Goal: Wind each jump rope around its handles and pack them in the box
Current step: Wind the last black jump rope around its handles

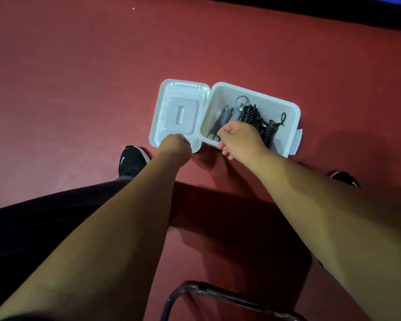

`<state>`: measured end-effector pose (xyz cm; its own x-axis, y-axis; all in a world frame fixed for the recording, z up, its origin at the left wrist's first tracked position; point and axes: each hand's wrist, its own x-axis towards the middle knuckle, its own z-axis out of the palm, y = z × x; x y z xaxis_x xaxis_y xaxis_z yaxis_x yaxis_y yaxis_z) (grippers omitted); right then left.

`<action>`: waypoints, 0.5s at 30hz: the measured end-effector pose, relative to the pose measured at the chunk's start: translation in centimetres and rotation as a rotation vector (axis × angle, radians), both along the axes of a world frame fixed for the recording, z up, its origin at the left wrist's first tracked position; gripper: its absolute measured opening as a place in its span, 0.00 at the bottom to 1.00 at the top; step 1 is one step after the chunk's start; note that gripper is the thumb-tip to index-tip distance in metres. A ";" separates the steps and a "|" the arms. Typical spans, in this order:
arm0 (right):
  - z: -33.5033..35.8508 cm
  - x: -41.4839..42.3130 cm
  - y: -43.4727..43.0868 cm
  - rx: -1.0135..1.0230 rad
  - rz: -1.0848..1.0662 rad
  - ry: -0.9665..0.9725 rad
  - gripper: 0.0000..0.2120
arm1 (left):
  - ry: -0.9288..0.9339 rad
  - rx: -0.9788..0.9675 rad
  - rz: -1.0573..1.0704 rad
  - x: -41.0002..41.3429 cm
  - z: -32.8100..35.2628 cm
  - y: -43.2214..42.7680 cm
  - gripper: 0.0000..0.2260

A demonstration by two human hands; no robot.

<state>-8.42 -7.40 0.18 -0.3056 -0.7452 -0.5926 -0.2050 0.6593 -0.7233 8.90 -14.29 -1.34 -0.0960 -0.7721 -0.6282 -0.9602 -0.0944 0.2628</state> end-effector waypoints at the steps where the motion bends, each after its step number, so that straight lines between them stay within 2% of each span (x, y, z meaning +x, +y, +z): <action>1: -0.3 0.3 0.1 0.003 0.018 -0.014 0.09 | -0.062 0.023 -0.095 0.4 -0.6 0.3 0.18; 4: -1.1 0.6 0.7 0.009 0.076 -0.015 0.07 | -0.245 0.111 -0.345 1.6 -3.3 0.9 0.26; 6: -1.6 0.5 0.9 0.003 0.105 0.016 0.07 | -0.283 0.161 -0.435 2.0 -4.2 1.3 0.30; 11: -1.6 0.4 0.5 0.006 0.090 0.016 0.09 | -0.276 0.158 -0.529 2.1 -4.6 2.3 0.31; 15: -1.3 0.3 0.6 0.011 0.069 -0.004 0.09 | -0.318 0.105 -0.506 2.1 -4.9 2.7 0.26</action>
<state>-8.14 -6.83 -1.11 -0.2515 -0.7575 -0.6024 -0.2468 0.6520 -0.7169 10.97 -11.60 -6.28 -0.2297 -0.6118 -0.7569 -0.9226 0.3845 -0.0308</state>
